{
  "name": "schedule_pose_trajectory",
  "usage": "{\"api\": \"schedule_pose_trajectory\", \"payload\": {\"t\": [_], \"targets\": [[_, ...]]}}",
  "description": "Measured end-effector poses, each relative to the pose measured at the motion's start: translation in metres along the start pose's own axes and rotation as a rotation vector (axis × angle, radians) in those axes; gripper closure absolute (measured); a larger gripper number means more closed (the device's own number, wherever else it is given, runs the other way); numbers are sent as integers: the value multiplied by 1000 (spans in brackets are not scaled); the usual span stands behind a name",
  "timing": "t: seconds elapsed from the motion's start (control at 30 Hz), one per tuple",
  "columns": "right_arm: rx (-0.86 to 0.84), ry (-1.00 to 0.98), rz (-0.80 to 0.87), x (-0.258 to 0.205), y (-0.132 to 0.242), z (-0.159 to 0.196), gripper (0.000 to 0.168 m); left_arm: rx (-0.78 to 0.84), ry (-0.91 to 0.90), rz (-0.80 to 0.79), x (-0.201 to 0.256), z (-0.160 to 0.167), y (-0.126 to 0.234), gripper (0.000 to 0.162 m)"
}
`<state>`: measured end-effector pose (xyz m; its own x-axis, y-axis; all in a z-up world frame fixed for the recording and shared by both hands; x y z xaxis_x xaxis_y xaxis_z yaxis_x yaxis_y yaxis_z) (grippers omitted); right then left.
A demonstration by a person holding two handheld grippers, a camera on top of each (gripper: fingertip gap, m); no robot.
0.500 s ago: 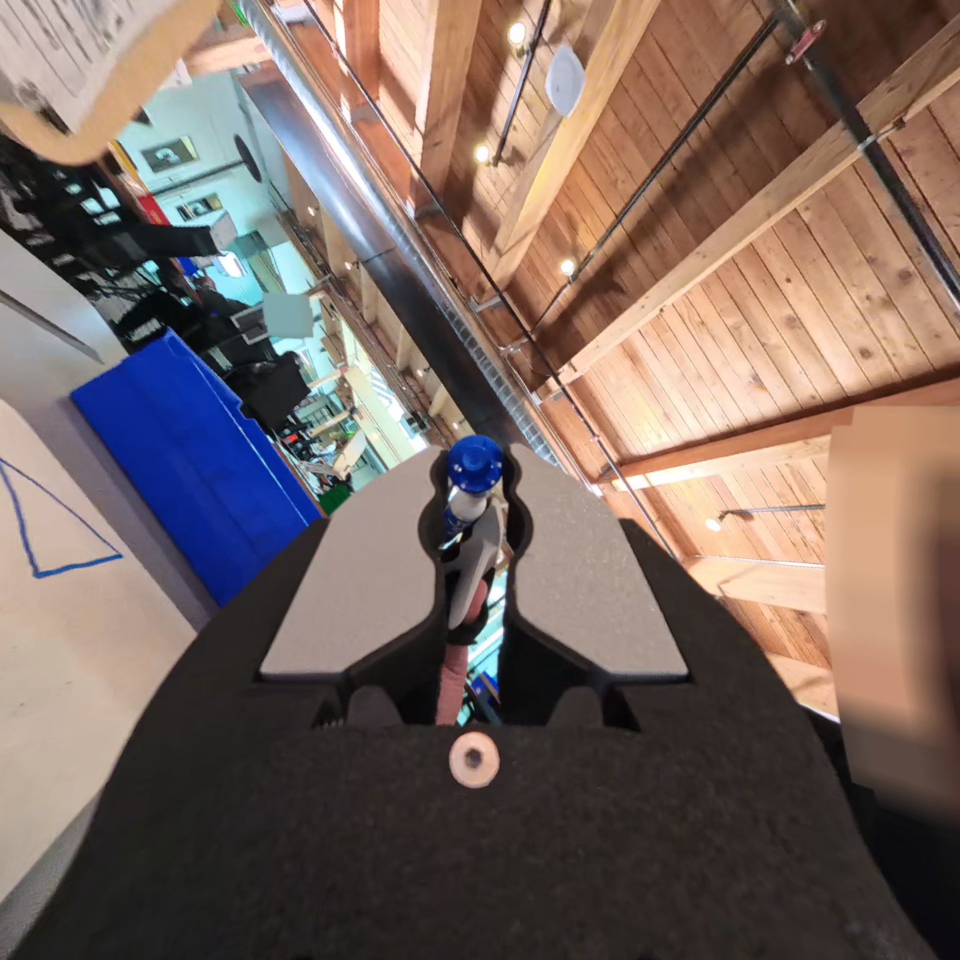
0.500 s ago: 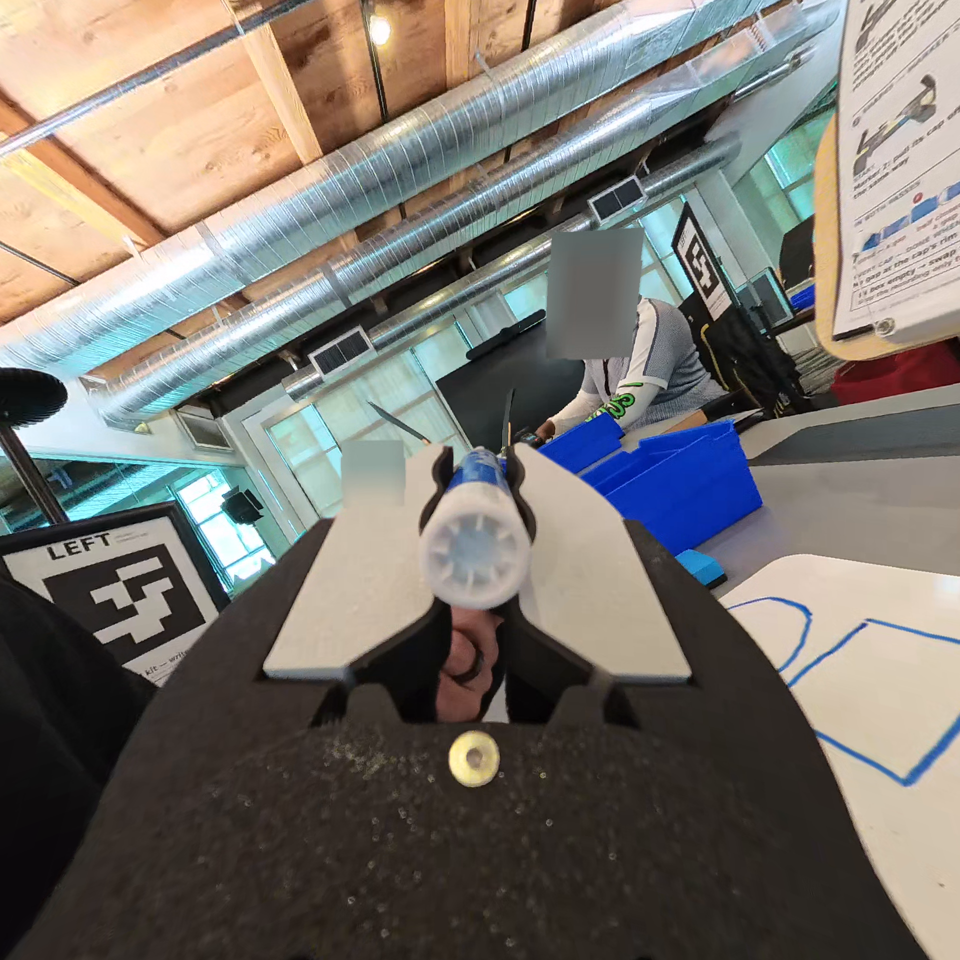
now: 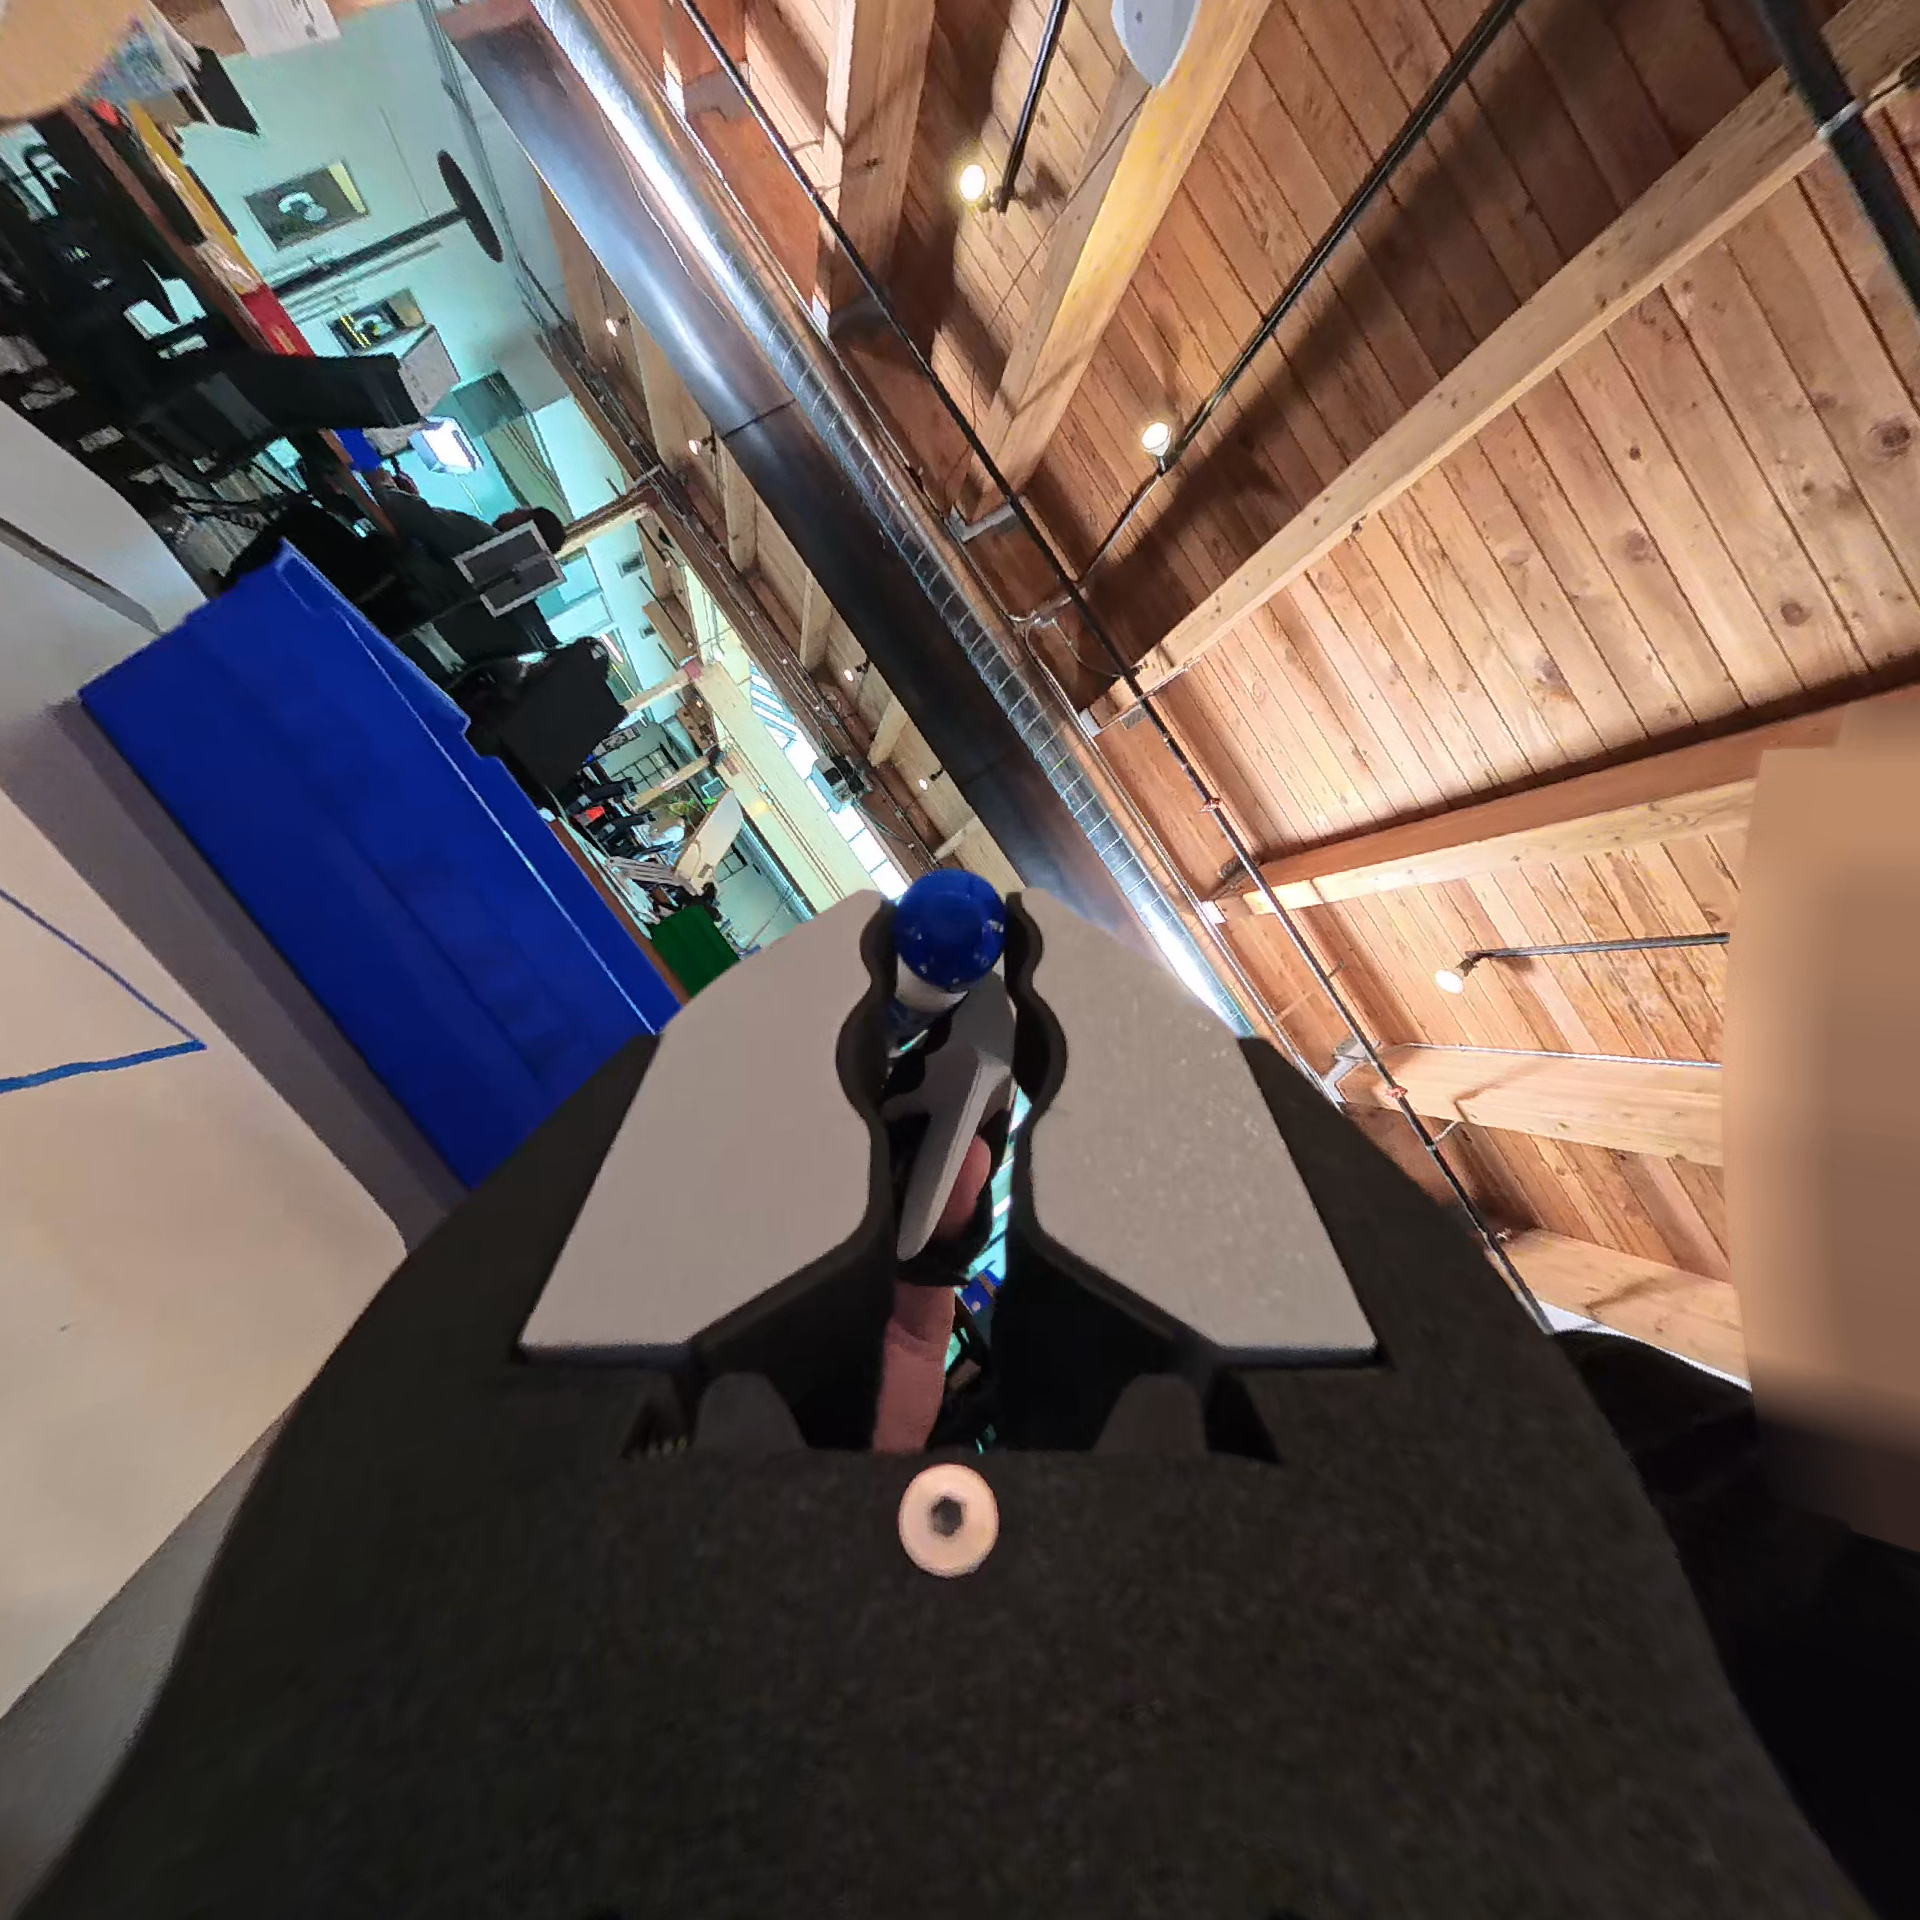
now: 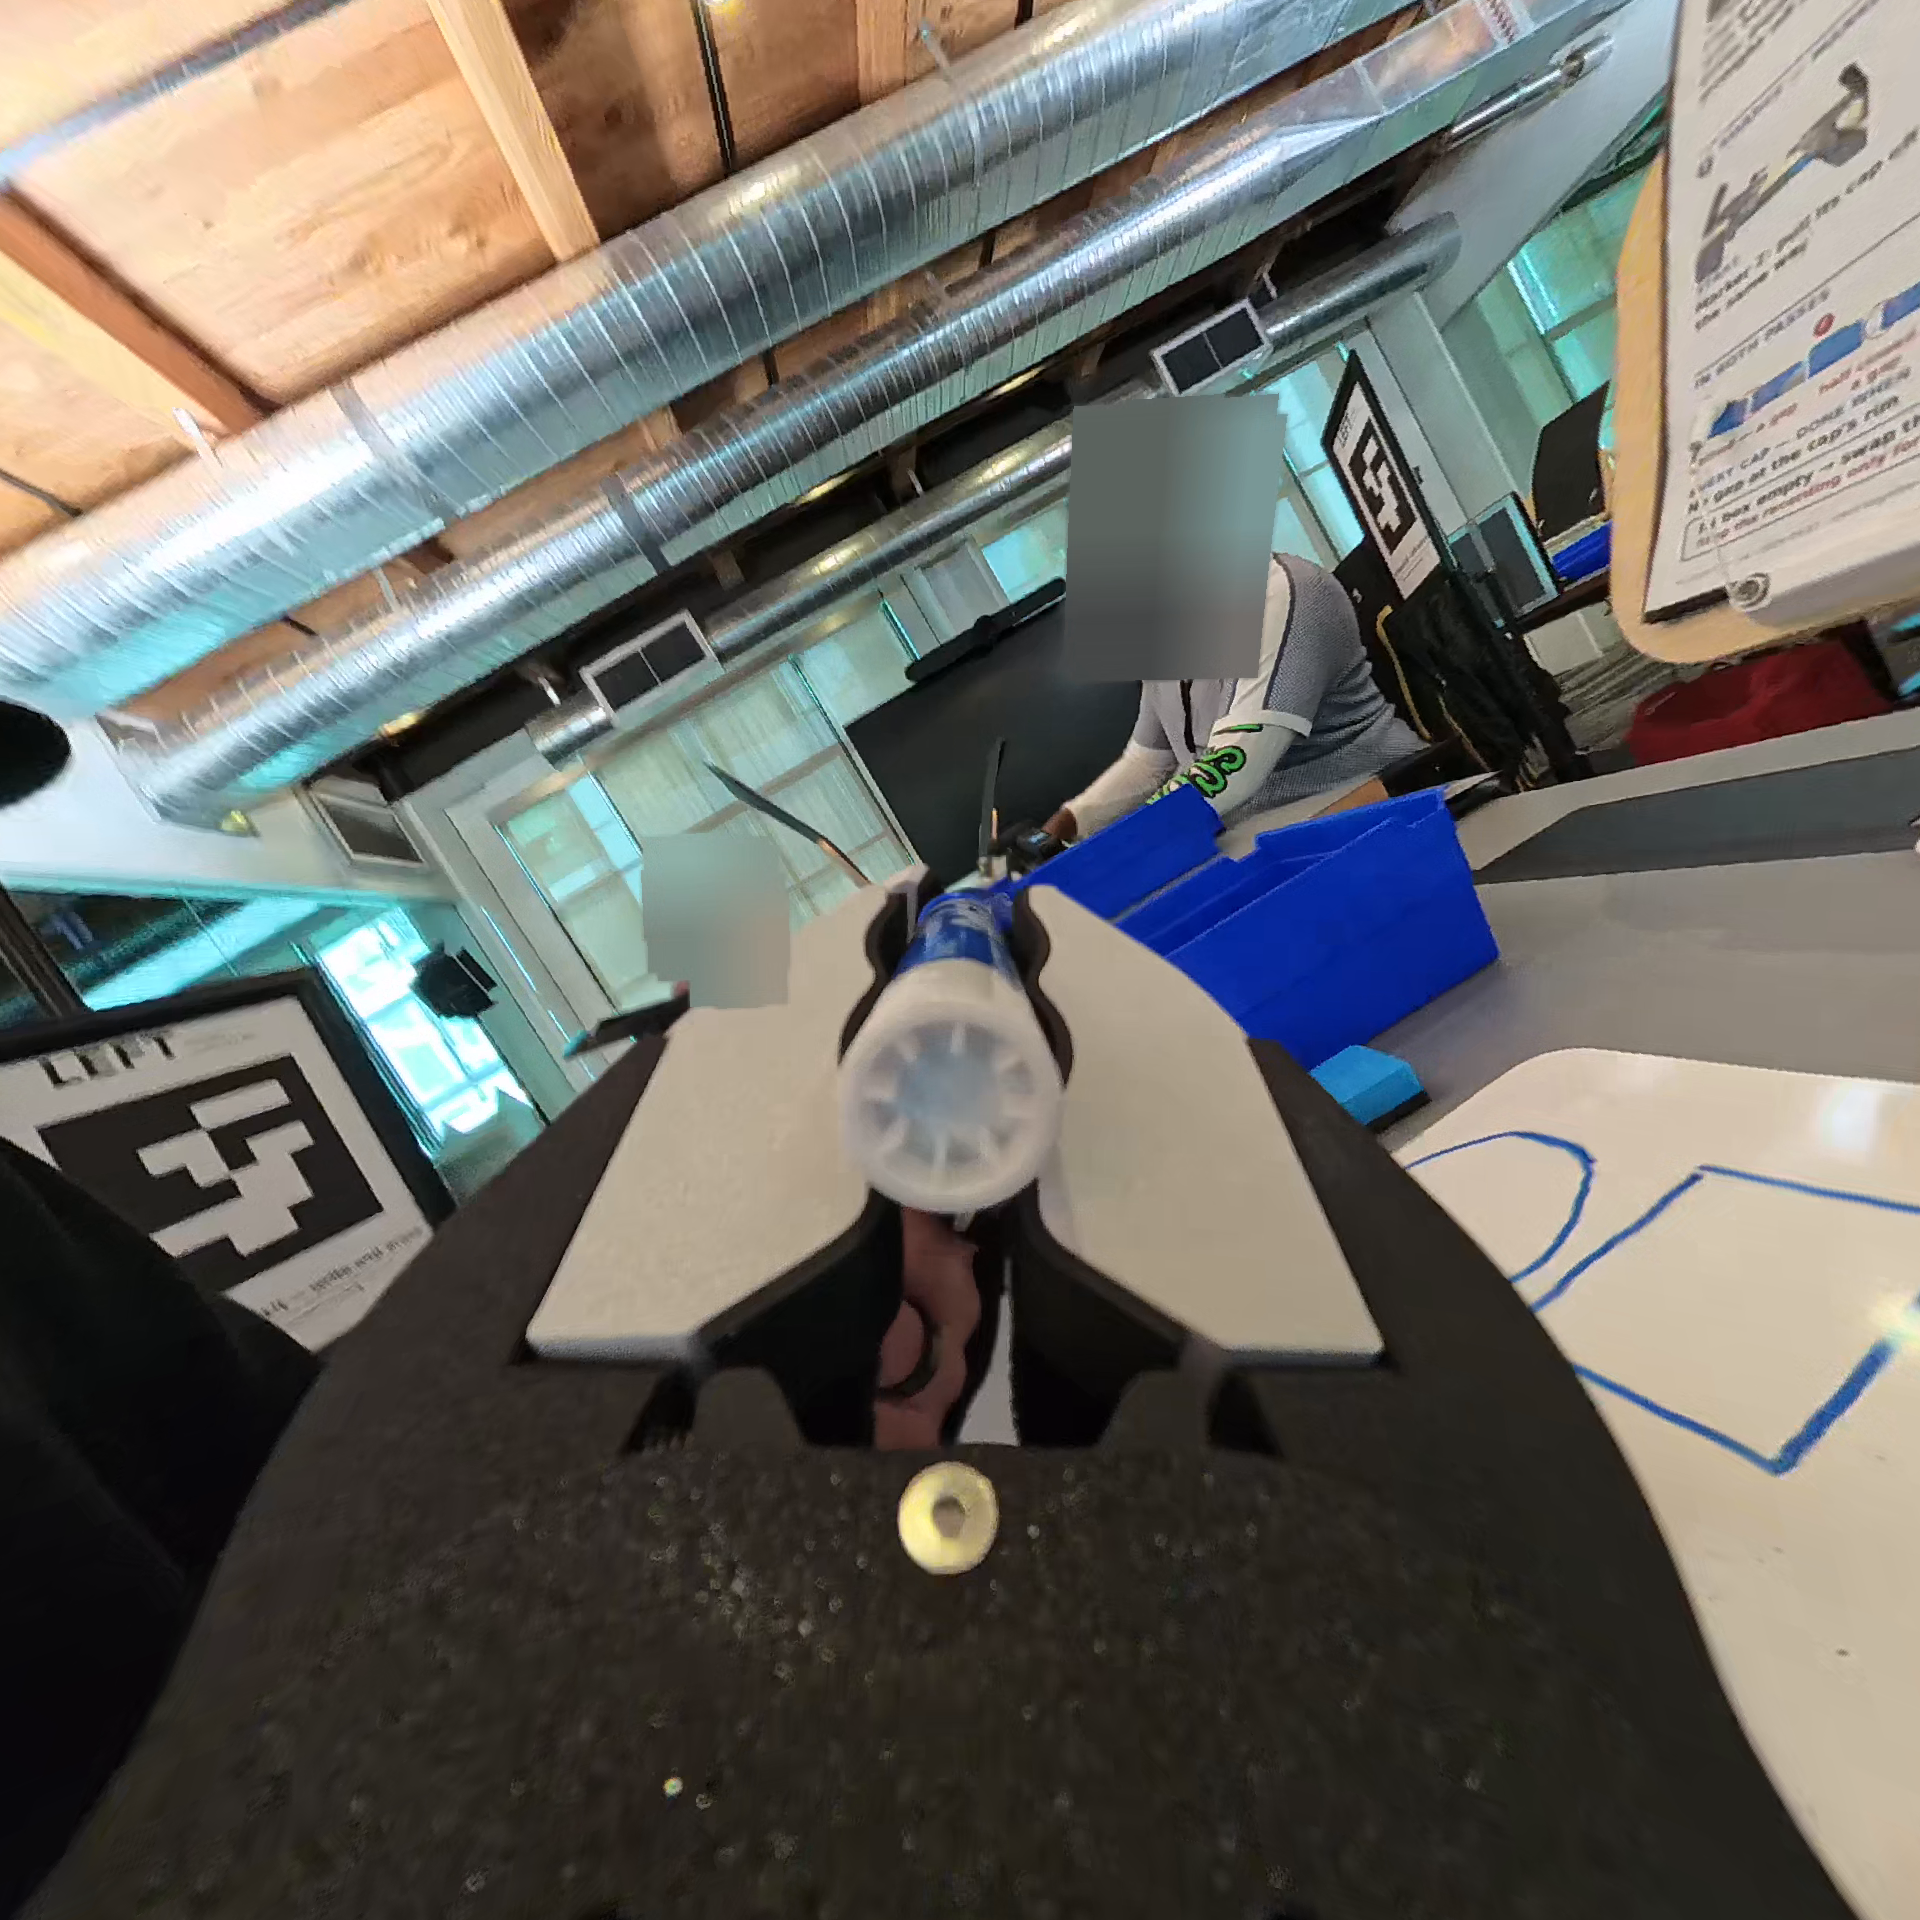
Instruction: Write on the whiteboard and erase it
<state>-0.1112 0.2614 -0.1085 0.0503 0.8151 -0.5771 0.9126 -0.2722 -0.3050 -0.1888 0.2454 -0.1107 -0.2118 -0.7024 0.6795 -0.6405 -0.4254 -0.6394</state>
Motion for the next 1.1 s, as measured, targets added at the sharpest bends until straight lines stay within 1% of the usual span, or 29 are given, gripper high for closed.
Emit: {"api": "schedule_pose_trajectory", "payload": {"t": [0.2, 0.33, 0.37, 0.4, 0.43, 0.5, 0.57, 0.63, 0.7, 0.8, 0.9, 0.97, 1.1], "targets": [[84, -249, -47, 14, 8, 1, 149, -77, -71, -101, -7, 2, -9, 143], [118, -359, -90, 20, 12, -3, 149, -196, -98, -134, -6, 5, -20, 141], [121, -363, -91, 20, 13, -3, 149, -230, -108, -130, -5, 6, -22, 131], [121, -359, -89, 21, 14, -4, 149, -262, -117, -128, -3, 8, -24, 117], [118, -353, -87, 21, 14, -5, 149, -286, -133, -138, -3, 8, -24, 112], [115, -349, -90, 22, 16, -7, 149, -288, -174, -141, 1, 4, -23, 112], [118, -347, -89, 24, 19, -10, 149, -314, -213, -155, 3, -2, -16, 114], [95, -329, -87, 26, 22, -12, 149, -391, -273, -156, 5, -6, -7, 134], [52, -300, -81, 25, 23, -11, 149, -466, -340, -147, 8, -8, 0, 149], [5, -271, -80, 23, 24, -10, 149, -543, -427, -123, 14, -10, 8, 162], [-35, -264, -84, 21, 23, -4, 149, -620, -511, -149, 14, -10, 14, 162], [-58, -257, -88, 19, 20, -1, 149, -672, -527, -157, 13, -7, 18, 157], [-85, -247, -98, 15, 17, 5, 149, -688, -528, -147, 12, -4, 19, 153]]}}
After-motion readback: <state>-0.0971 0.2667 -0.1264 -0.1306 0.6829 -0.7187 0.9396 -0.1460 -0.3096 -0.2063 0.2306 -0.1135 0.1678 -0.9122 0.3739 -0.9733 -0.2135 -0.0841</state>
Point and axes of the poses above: each gripper's, where its closed fingertips meet, y back along the fingers, z out of its underside, x = y × z across the jaws, the point moved 4 cm from there along y, back along the fingers, and after that the axes turned 11 degrees about z, right-handed, at the moved point
